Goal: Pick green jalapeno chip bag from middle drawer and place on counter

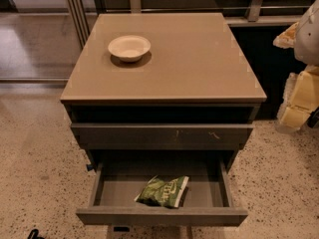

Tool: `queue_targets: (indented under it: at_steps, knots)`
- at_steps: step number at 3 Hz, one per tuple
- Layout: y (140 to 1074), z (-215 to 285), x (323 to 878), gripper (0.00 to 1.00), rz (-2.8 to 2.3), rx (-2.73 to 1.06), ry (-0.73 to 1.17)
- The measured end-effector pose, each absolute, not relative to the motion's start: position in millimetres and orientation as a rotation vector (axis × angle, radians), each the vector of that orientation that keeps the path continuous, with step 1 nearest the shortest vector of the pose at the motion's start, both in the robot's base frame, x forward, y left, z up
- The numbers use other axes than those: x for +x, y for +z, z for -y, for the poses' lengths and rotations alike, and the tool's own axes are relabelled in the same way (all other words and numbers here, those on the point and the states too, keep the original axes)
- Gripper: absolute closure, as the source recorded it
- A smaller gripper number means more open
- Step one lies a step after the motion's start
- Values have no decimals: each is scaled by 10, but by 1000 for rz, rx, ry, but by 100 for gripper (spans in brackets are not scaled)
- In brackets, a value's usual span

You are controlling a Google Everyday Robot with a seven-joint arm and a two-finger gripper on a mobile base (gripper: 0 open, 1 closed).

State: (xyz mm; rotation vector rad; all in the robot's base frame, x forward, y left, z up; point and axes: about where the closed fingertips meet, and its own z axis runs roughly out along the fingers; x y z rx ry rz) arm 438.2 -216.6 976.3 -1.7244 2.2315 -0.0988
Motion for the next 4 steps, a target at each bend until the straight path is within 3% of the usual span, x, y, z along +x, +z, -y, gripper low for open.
queue_targets:
  at_steps: [2,4]
  knots:
    - [9625,1973,4336,0,-2219,-1680,-46]
    - [8917,1442,4190,0,-2248,-1404,161]
